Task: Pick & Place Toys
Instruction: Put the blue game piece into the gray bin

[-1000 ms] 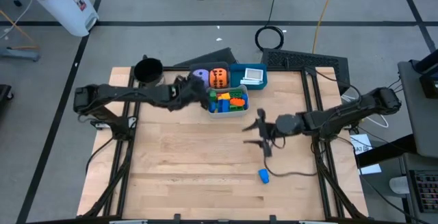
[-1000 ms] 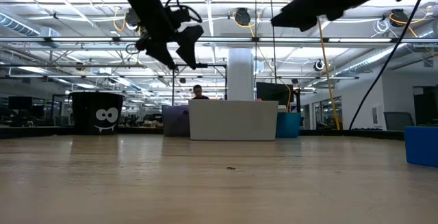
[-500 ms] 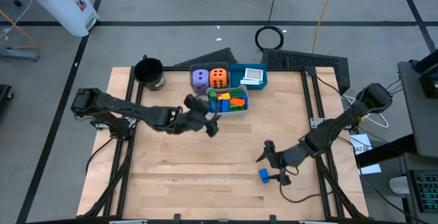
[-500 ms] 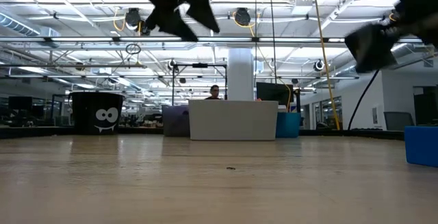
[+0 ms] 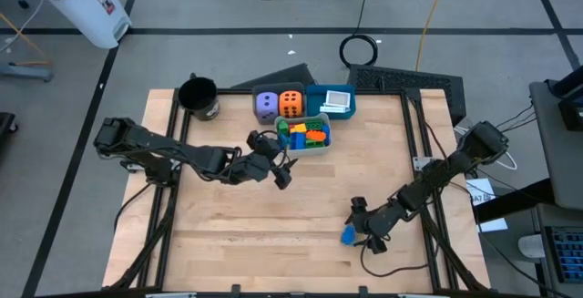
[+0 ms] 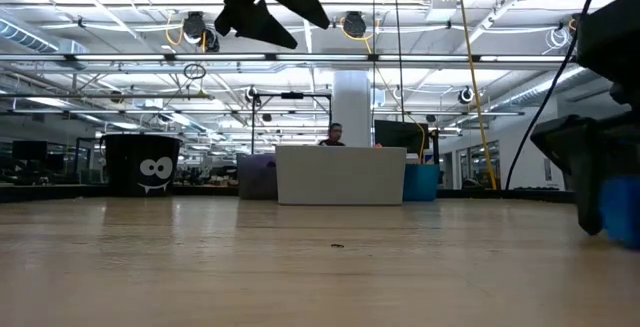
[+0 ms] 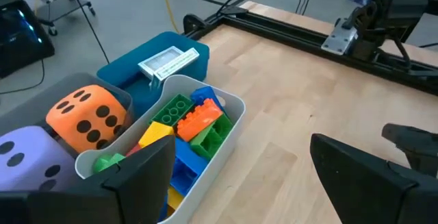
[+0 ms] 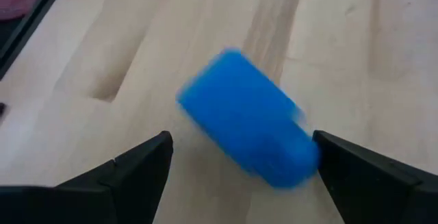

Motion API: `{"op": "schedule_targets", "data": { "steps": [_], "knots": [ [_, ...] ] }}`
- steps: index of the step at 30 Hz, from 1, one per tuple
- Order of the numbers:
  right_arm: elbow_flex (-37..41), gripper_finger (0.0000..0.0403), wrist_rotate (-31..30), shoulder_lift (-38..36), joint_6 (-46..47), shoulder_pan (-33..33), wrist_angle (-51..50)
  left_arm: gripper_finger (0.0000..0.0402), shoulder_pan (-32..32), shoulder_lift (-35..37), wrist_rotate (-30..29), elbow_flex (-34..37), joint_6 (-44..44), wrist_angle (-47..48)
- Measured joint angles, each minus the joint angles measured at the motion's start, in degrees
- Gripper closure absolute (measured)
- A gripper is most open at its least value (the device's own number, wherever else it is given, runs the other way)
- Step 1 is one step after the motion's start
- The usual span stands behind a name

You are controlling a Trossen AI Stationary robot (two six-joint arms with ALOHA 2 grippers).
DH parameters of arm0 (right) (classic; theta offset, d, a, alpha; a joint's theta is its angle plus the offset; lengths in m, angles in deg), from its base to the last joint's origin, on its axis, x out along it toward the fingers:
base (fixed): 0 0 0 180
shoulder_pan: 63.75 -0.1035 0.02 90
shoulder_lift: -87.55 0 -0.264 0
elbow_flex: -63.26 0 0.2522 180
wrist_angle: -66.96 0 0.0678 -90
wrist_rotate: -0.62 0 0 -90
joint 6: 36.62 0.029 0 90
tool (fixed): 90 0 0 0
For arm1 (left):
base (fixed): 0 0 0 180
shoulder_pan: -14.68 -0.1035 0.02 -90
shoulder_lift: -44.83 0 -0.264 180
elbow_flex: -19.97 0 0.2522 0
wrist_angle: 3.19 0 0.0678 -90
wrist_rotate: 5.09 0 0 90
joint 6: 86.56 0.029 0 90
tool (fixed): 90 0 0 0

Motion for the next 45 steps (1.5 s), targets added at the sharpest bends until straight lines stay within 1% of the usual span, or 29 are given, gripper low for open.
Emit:
{"op": "schedule_targets", "data": {
  "steps": [5,9,19,22,25,28,30,33,40,45],
  "knots": [
    [0.0,0.0065,0.2,0.3,-0.2,0.0,0.7,0.0057,0.0,0.0,0.0,0.0,0.0,0.1],
    [0.0,0.0065,0.2,0.2,-1.1,0.0,3.9,0.0057,0.0,0.0,0.4,0.0,-0.1,0.2],
    [0.0,0.0065,0.4,0.2,-12.1,0.2,6.0,0.0057,-0.1,0.0,0.5,0.0,-0.2,0.6],
    [0.0,0.0065,0.5,1.7,-14.5,0.2,7.5,0.0057,-0.1,0.0,0.5,0.0,-0.2,0.6],
    [0.0,0.0066,3.2,4.4,-16.0,0.5,10.7,0.0057,-0.1,0.0,0.5,0.0,-0.2,0.6],
    [0.0,0.0078,6.8,6.7,-17.0,1.6,13.4,0.0057,-0.1,0.0,0.4,0.0,-0.2,0.5],
    [0.0,0.0096,8.1,7.1,-17.0,2.3,14.0,0.0057,-0.1,0.0,0.4,0.0,-0.2,0.5],
    [0.0,0.0138,9.3,7.1,-18.0,2.9,14.1,0.0057,-0.1,0.0,0.4,0.0,-0.2,0.5],
    [0.0,0.0275,9.2,7.1,-18.5,2.9,14.3,0.0057,-0.1,0.0,0.4,0.0,-0.2,0.5],
    [0.0,0.0363,9.3,7.1,-20.6,2.9,14.9,0.0057,-0.1,0.0,0.4,0.0,-0.2,0.5]
  ]
}}
